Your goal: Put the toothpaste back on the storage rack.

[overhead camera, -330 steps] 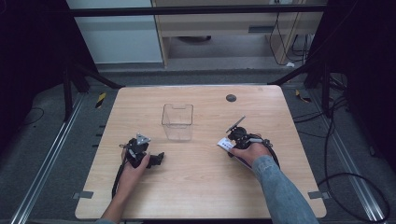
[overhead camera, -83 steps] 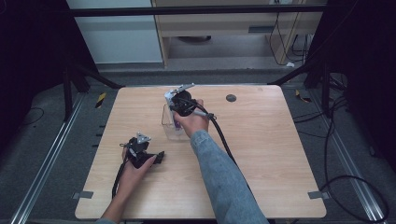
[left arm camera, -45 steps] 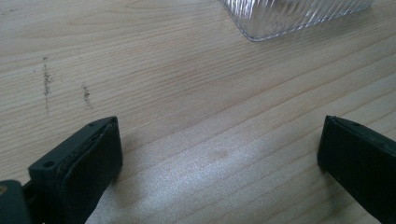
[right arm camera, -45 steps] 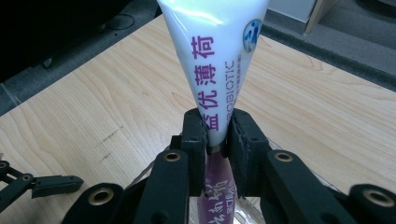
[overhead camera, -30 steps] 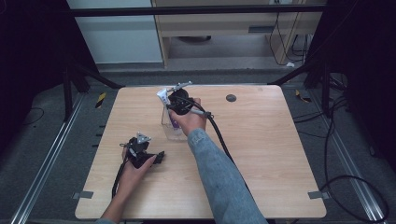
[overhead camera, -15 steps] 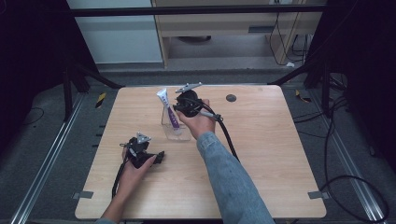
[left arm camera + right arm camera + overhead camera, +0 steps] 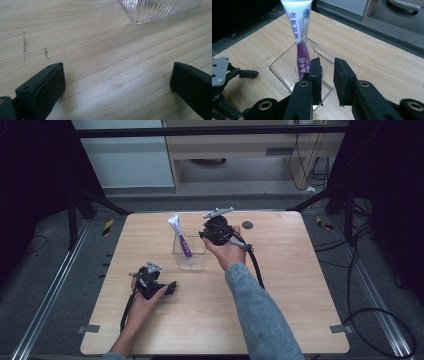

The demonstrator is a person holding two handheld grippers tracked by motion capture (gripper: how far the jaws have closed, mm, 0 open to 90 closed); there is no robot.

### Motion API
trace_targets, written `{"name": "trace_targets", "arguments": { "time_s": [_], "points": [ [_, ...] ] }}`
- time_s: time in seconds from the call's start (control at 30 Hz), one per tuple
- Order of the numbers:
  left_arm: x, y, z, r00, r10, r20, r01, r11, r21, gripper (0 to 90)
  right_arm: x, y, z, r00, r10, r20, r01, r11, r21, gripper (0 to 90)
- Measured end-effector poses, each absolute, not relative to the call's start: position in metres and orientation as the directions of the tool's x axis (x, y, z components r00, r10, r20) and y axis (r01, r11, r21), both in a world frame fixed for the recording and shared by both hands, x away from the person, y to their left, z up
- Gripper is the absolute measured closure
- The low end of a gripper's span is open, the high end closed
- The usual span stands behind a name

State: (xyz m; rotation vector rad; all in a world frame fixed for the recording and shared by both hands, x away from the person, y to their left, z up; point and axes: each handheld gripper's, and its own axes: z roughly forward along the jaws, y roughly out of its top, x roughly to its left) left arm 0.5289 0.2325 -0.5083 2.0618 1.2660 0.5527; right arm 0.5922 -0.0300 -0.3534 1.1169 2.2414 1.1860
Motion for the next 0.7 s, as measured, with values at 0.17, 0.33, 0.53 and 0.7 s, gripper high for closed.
{"name": "trace_targets", "arguments": {
  "time_s": [0.17,0.33,0.53,0.7],
  "points": [
    [0.529,0.233,-0.508,0.446,0.895,0.019,0.622,-0.325,0.712,0.0,0.592,-0.045,-0.354,-0.602,0.797,0.053,0.49,0.316,0.813,75.9],
    [0.529,0.233,-0.508,0.446,0.895,0.018,0.622,-0.325,0.712,0.0,0.591,-0.053,-0.353,-0.594,0.802,0.052,0.493,0.312,0.812,75.6],
    [0.528,0.232,-0.508,0.442,0.897,0.018,0.623,-0.321,0.713,0.0,0.585,-0.061,-0.348,-0.594,0.803,0.046,0.49,0.316,0.812,74.5],
    [0.528,0.232,-0.508,0.442,0.897,0.018,0.623,-0.321,0.714,0.0,0.579,-0.069,-0.345,-0.59,0.806,0.045,0.489,0.313,0.814,73.3]
  ]
}}
